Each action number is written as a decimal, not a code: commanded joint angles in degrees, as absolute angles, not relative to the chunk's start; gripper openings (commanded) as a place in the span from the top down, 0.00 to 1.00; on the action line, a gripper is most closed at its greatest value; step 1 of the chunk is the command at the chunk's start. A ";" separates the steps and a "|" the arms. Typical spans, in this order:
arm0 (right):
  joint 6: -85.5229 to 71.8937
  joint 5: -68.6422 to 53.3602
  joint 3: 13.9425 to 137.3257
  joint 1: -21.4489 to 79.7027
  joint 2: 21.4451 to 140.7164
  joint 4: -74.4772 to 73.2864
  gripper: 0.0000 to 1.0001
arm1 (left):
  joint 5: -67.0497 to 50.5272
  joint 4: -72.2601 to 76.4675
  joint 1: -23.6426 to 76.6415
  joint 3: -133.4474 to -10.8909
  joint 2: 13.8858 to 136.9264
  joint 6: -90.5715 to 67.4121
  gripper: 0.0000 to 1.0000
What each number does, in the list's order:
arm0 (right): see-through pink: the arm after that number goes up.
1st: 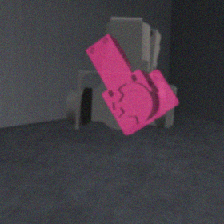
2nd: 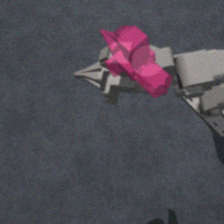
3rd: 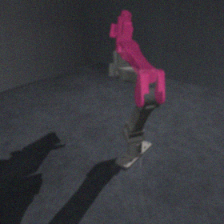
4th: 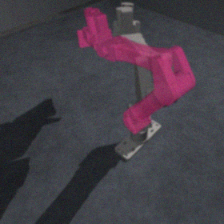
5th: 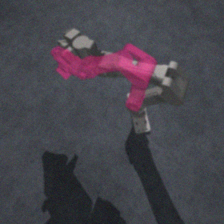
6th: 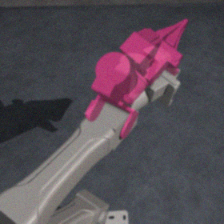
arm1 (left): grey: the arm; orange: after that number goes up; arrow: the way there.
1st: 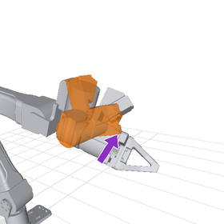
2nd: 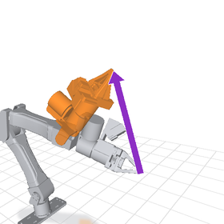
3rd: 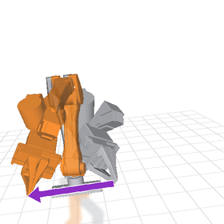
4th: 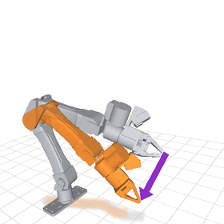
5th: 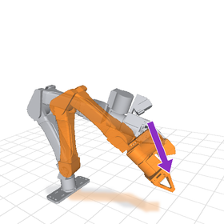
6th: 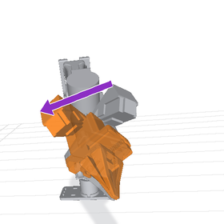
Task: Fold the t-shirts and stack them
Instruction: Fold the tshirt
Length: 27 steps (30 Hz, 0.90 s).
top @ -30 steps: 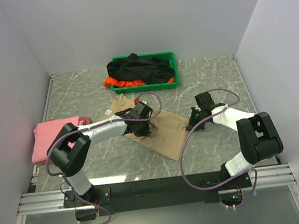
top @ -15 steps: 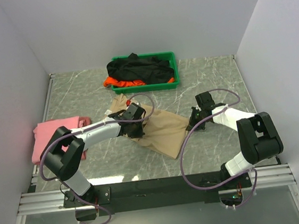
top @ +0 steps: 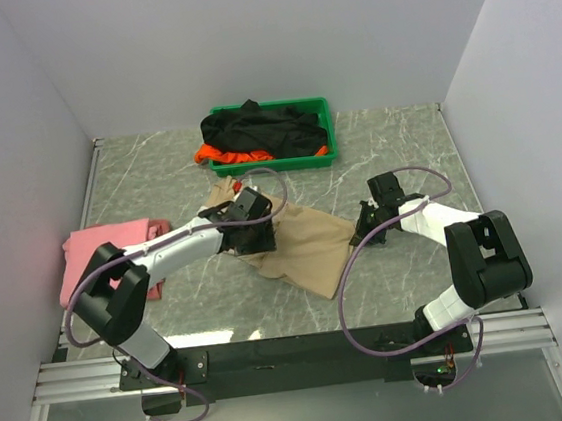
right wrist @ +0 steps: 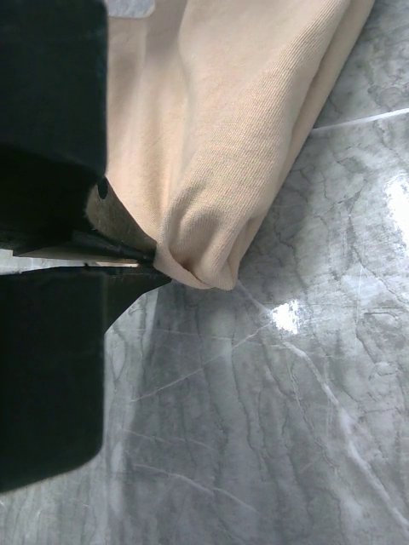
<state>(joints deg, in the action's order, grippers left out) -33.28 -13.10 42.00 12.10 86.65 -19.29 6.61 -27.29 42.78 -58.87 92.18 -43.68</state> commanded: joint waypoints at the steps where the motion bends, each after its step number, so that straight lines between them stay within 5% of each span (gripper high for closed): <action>1: -31.64 -10.99 41.84 11.34 87.01 -20.83 0.97 | 6.60 -27.25 42.45 -62.05 88.42 -42.54 0.30; 9: -31.55 -11.16 40.87 11.34 86.04 -20.48 0.96 | 1.59 -24.45 42.45 -51.69 83.77 -47.89 0.14; 15: -31.46 -11.34 40.52 11.34 86.83 -19.95 0.96 | -4.30 -20.04 42.45 -50.01 86.03 -48.96 0.25; 18: -31.64 -11.42 40.60 11.42 87.19 -19.60 0.96 | -5.98 -20.30 42.45 -51.15 88.14 -48.78 0.37; 24: -31.64 -11.78 40.78 11.25 87.10 -19.42 0.96 | -4.39 -22.32 42.10 -53.17 89.03 -48.34 0.94; 27: -31.55 -11.60 40.78 11.34 86.92 -19.42 0.96 | -2.64 -23.11 41.92 -54.05 88.25 -47.90 0.99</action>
